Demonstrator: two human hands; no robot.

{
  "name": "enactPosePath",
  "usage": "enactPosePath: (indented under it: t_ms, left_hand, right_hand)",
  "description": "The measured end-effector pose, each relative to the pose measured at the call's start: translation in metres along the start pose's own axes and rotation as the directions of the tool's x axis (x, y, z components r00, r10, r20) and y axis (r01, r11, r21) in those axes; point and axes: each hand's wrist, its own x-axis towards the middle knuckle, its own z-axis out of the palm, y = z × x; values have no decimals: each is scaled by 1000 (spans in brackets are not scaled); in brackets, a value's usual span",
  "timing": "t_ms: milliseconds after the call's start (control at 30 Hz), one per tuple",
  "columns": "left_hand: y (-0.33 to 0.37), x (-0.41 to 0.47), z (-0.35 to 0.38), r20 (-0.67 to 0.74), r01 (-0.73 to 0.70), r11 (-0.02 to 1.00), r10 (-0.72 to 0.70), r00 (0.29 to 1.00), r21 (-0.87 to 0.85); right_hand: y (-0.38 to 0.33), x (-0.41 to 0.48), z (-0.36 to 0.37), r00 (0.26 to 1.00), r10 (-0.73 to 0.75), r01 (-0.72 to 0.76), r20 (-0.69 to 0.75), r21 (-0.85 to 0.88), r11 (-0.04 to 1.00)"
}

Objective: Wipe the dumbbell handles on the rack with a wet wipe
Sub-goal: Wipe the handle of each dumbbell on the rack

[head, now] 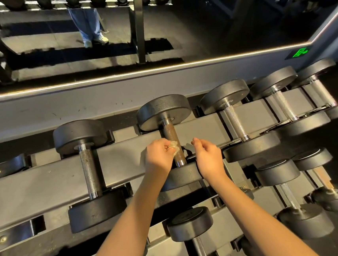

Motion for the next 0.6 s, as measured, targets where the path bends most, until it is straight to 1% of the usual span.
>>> enactPosePath:
  t_ms: [33,100,133,167,200,233,300,333,367,400,467,600]
  left_hand:
    - [-1,1,-1,69,30,998,-34,997,53]
    - [-1,4,-5,226,64,981,-105,968,181]
    - [-1,4,-7,279,57,972,-121,953,226]
    - [0,3,-7,302,55,969,-130,944,243]
    - [0,2,-7,294,57,972,-125,948,229]
    - [-1,3,-7,257,74,982,-118,959,174]
    - [0,4,-8,139,100,995,-99,985,-5]
    - [0,6,-9,71,87,994,-82,994,-71]
    - [-1,9,-9,25,72,992,-70,997,-101]
    - [-2,12,-10,11,62,991,-61,998,-122]
    - [-5,14,-10,49,80,989,-74,996,-123]
    - [-14,5,-6,226,102,994,-109,968,45]
  right_hand:
    - [0,0,0,1000,-1,1,-3,1,1000]
    - [0,0,1,1000,-9,9,-12,8,1000]
    - [-1,0,1,1000,-12,12,-14,5,1000]
    - [-1,0,0,1000,-13,13,-16,-2,1000]
    - [-1,0,0,1000,-13,12,-18,-6,1000]
    - [0,0,0,1000,-14,13,-18,-7,1000]
    - [1,0,0,1000,-17,17,-18,-6,1000]
    - [1,0,0,1000,-15,15,-19,-1,1000]
    - [1,0,0,1000,-9,9,-19,7,1000]
    - [0,-1,0,1000,-4,4,-20,14,1000]
    - [0,0,0,1000,-1,1,-18,17,1000]
    - [0,1,-1,1000,-11,11,13,-8,1000]
